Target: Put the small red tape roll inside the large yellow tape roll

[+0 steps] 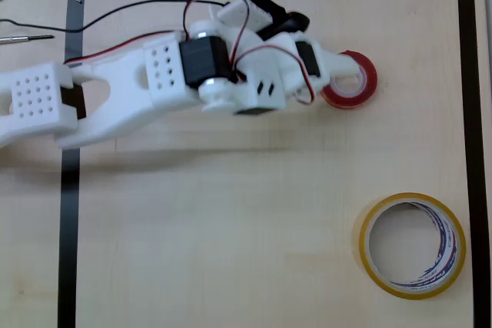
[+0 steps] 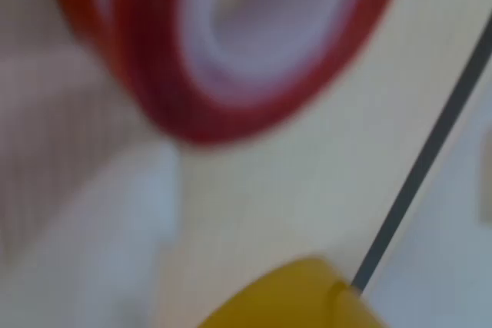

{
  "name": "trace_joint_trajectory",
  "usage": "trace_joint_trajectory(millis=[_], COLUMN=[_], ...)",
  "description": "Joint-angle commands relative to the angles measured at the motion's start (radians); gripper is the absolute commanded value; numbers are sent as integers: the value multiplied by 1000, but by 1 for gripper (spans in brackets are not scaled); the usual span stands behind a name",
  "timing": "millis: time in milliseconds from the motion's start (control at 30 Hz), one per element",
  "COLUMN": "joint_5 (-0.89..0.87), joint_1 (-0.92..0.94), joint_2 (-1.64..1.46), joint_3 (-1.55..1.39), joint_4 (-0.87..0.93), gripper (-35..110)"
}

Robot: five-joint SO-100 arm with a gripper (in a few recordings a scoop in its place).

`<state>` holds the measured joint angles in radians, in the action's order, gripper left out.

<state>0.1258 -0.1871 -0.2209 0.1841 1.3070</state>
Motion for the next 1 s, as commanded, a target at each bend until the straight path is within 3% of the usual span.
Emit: trace_joint_trajectory(millis=[0, 600, 967], joint_5=[-8, -29, 38], joint_1=[-37, -31, -9], joint_2=[-57, 3, 20], joint_3=[60, 60, 0], joint_4=[-26, 66, -34], gripper=[20, 19, 16])
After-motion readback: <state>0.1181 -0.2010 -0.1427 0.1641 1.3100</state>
